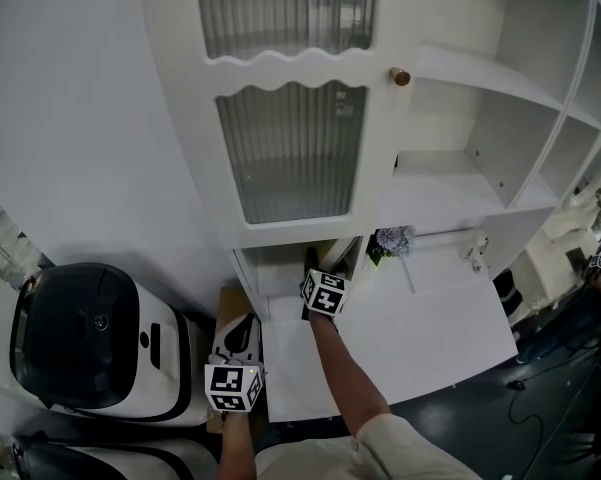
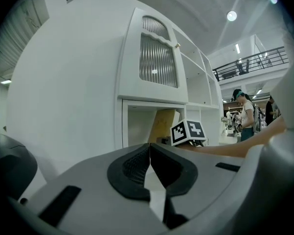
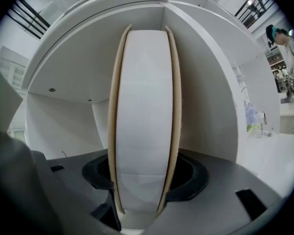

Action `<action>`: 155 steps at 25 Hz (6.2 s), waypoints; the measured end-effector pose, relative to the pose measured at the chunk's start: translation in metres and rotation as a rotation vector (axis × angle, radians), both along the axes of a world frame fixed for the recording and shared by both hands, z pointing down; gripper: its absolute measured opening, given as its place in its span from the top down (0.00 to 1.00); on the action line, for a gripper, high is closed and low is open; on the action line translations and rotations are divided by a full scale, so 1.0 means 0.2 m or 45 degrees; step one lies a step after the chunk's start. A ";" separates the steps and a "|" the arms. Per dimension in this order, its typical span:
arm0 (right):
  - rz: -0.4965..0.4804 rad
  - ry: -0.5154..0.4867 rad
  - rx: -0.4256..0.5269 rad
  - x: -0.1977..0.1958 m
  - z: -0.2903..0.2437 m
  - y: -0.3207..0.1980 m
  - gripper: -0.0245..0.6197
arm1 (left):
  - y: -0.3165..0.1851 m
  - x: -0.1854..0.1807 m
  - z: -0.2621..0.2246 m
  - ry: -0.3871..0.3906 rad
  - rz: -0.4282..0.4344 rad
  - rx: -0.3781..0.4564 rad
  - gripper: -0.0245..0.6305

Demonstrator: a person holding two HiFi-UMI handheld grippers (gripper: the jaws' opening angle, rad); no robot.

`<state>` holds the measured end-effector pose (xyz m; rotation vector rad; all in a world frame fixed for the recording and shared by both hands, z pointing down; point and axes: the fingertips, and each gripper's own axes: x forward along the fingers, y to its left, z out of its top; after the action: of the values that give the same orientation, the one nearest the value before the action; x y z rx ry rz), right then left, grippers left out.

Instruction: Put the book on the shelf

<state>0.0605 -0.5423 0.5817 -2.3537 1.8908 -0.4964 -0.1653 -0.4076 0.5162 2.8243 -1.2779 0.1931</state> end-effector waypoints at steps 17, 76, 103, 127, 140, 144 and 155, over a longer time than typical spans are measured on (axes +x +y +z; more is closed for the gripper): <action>-0.109 0.163 0.035 -0.07 -0.10 0.21 0.51 | 0.04 0.11 -0.02 -0.013 0.055 0.006 0.93; -0.767 0.234 0.180 0.19 -0.17 1.25 0.61 | 0.53 0.55 0.18 0.010 -0.207 -0.029 0.93; -0.799 0.206 0.187 0.19 -0.20 1.27 0.92 | 0.52 0.52 0.12 0.019 -0.239 -0.004 0.93; -0.849 0.151 0.191 0.17 -0.17 1.33 0.92 | 0.58 0.48 0.15 0.018 -0.271 0.004 0.93; -0.867 0.172 0.184 0.17 -0.18 1.33 0.92 | 0.58 0.48 0.12 0.032 -0.265 0.022 0.93; -0.859 0.170 0.177 0.17 -0.16 1.33 0.92 | 0.59 0.48 0.14 0.033 -0.262 0.010 0.93; -0.852 0.141 0.152 0.17 -0.13 1.36 0.92 | 0.61 0.47 0.16 0.043 -0.264 -0.002 0.93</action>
<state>0.0943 -0.2706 0.5559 -1.6595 2.6602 -0.2775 -0.0712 -0.2853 0.5484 2.6570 -1.5482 0.1381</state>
